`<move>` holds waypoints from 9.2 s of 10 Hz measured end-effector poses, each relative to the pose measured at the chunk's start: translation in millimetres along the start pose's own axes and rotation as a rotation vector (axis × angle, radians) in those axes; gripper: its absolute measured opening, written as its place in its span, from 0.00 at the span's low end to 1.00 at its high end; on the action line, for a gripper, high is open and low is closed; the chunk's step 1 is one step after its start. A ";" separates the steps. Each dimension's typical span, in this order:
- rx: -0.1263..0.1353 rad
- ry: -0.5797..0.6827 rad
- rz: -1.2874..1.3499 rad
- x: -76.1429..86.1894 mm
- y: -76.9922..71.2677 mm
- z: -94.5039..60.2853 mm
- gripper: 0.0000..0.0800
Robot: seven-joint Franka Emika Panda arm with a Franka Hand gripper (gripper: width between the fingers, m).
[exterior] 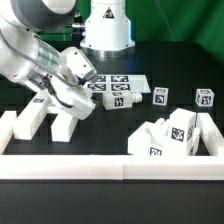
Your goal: Assemble chair
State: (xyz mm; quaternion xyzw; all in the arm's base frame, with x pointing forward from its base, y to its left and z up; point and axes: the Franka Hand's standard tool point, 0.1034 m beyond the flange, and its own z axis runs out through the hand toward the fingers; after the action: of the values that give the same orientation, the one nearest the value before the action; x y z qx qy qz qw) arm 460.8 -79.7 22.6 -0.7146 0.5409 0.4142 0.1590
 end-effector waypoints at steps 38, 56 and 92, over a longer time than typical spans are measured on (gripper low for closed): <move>-0.082 -0.155 -0.029 -0.8 -6.7 18.8 0.81; -0.068 -0.008 -0.169 -30.6 -27.7 17.4 0.81; -0.076 0.297 -0.400 -77.4 -127.5 -45.8 0.37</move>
Offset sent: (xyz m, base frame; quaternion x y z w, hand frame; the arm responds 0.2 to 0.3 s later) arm -0.0116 0.0213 0.0036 -0.0148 0.0182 0.0410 0.9989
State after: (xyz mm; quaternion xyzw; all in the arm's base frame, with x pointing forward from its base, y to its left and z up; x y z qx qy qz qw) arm 589.8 -14.5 81.3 -0.8659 0.3902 0.2849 0.1297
